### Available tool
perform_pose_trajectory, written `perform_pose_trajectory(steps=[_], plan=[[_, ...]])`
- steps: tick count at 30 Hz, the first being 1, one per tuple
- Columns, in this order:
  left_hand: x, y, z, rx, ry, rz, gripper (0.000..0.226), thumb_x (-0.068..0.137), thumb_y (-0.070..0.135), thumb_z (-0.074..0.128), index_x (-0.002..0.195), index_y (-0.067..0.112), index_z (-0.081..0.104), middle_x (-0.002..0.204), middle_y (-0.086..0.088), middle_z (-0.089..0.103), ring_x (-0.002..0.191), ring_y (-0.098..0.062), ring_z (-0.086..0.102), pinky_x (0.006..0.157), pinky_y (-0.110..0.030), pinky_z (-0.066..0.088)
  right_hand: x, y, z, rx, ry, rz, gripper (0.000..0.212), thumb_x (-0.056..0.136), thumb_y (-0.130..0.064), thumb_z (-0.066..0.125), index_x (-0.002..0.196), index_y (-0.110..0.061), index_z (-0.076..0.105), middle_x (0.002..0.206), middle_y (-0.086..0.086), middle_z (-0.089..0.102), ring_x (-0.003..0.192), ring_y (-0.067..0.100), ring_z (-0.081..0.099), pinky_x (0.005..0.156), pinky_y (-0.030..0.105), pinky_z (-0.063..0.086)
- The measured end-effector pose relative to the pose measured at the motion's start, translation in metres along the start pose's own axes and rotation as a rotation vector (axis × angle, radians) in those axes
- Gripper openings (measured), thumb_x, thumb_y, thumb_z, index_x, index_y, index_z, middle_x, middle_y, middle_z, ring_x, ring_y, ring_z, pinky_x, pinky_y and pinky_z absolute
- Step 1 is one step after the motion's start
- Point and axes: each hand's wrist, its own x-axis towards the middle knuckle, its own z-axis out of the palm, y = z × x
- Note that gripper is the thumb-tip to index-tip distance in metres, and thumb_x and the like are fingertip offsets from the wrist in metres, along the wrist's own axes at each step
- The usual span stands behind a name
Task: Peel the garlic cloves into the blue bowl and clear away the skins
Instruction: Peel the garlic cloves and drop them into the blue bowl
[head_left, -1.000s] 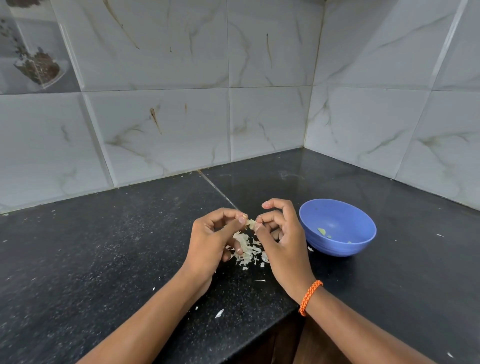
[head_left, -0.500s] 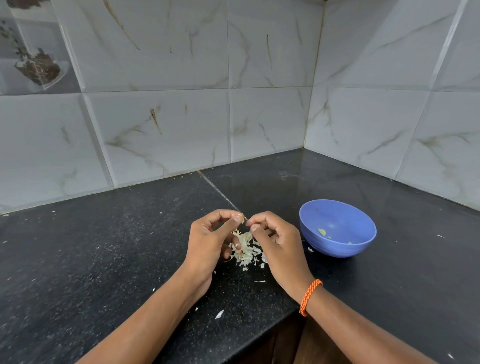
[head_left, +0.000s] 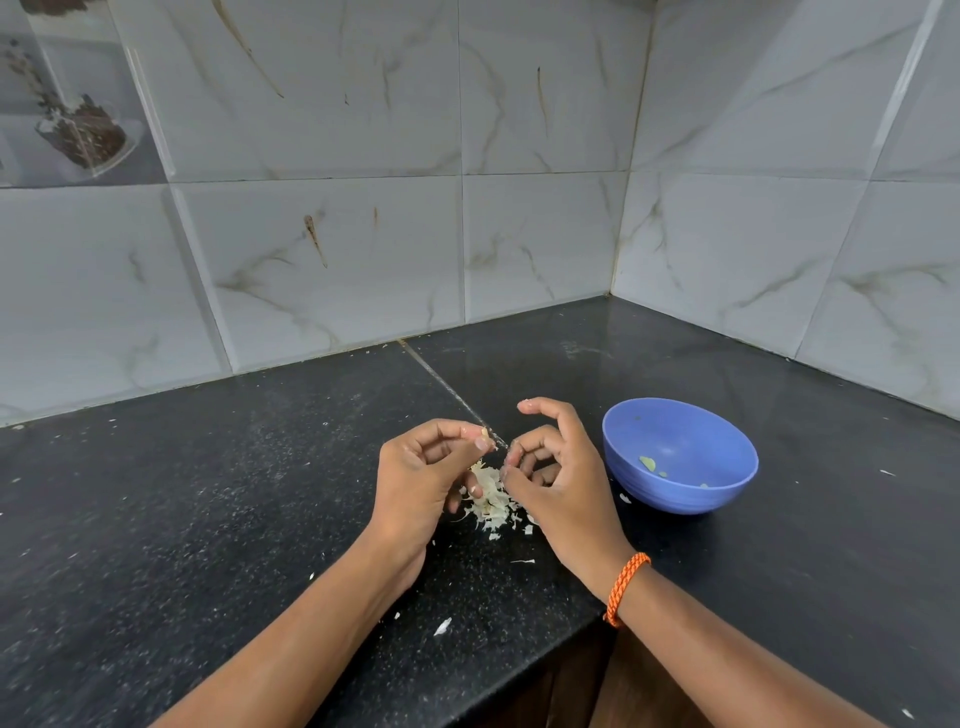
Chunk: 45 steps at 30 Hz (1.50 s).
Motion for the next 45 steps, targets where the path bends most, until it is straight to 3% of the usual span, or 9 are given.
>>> perform_pose_trajectory(steps=[5,9,16,20,25,29,36,42,45], plan=[[-0.001,0.000,0.002,0.006,-0.012,-0.003,0.011,0.094,0.012,0.084,0.100,0.006,0.078,0.086,-0.009,0.079,0.053,-0.016,0.059,0.045,-0.022,0.039,0.001,0.002,0.000,0.007,0.000,0.015,0.058,0.090,0.006,0.068,0.131,-0.033,0.056,0.098,-0.006,0.072,0.094,0.018,0.071,0.078,0.038,0.061],[0.000,0.001,0.002,0.086,-0.015,0.041,0.011,0.092,0.004,0.084,0.100,0.005,0.075,0.081,-0.012,0.076,0.047,-0.017,0.056,0.044,-0.021,0.045,0.000,-0.003,-0.001,0.013,0.066,-0.054,0.046,0.098,0.000,0.066,0.134,-0.027,0.057,0.111,-0.008,0.071,0.102,0.017,0.072,0.083,0.031,0.060],[-0.001,-0.005,0.002,0.447,-0.083,0.243,0.016,0.095,0.024,0.085,0.100,0.028,0.070,0.091,0.005,0.077,0.048,-0.018,0.060,0.057,-0.050,0.062,-0.002,-0.011,0.000,-0.032,0.084,-0.131,0.056,0.093,0.005,0.073,0.137,-0.025,0.055,0.117,-0.003,0.067,0.096,0.010,0.075,0.071,0.017,0.054],[-0.001,-0.004,0.004,0.386,-0.113,0.289,0.018,0.100,0.018,0.079,0.111,0.030,0.070,0.096,0.003,0.076,0.055,-0.033,0.065,0.054,-0.036,0.058,0.001,-0.016,-0.003,-0.034,0.095,-0.153,0.057,0.092,0.007,0.074,0.136,-0.024,0.056,0.116,0.000,0.064,0.091,0.012,0.076,0.068,0.023,0.057],[0.006,-0.011,-0.002,0.485,-0.060,0.270,0.023,0.097,0.011,0.080,0.103,0.033,0.079,0.093,0.013,0.079,0.071,-0.014,0.072,0.073,-0.045,0.065,0.021,-0.033,-0.025,-0.180,0.090,-0.225,0.053,0.091,0.006,0.075,0.132,-0.024,0.060,0.115,-0.003,0.062,0.088,0.012,0.075,0.067,0.028,0.058],[0.010,-0.013,-0.007,0.494,0.032,0.266,0.020,0.096,0.013,0.082,0.094,0.033,0.081,0.082,0.011,0.079,0.076,-0.017,0.074,0.074,-0.050,0.065,0.042,-0.040,-0.066,-0.273,0.139,-0.164,0.047,0.088,0.002,0.079,0.125,-0.024,0.065,0.110,0.000,0.063,0.080,0.008,0.073,0.069,0.014,0.053],[0.013,-0.012,-0.015,0.617,0.091,0.265,0.016,0.097,0.022,0.081,0.090,0.037,0.080,0.079,0.019,0.077,0.075,-0.005,0.074,0.073,-0.039,0.063,0.047,-0.023,-0.116,-0.472,0.222,0.013,0.040,0.087,-0.008,0.085,0.117,-0.027,0.065,0.099,0.003,0.064,0.075,0.014,0.065,0.057,0.018,0.051],[0.016,-0.013,-0.017,0.627,0.056,0.245,0.018,0.098,0.017,0.079,0.090,0.033,0.082,0.080,0.022,0.077,0.080,-0.001,0.073,0.071,-0.018,0.056,0.047,-0.020,-0.117,-0.441,0.252,0.029,0.027,0.097,-0.002,0.070,0.114,-0.023,0.067,0.091,0.000,0.066,0.075,0.019,0.069,0.068,0.029,0.050],[0.020,-0.013,-0.019,0.639,0.009,0.226,0.021,0.099,0.014,0.077,0.094,0.033,0.083,0.084,0.020,0.079,0.081,-0.004,0.074,0.077,-0.025,0.061,0.042,-0.028,-0.101,-0.445,0.254,-0.062,0.012,0.099,-0.013,0.069,0.103,-0.024,0.070,0.088,-0.006,0.071,0.081,0.013,0.068,0.073,0.022,0.048]])
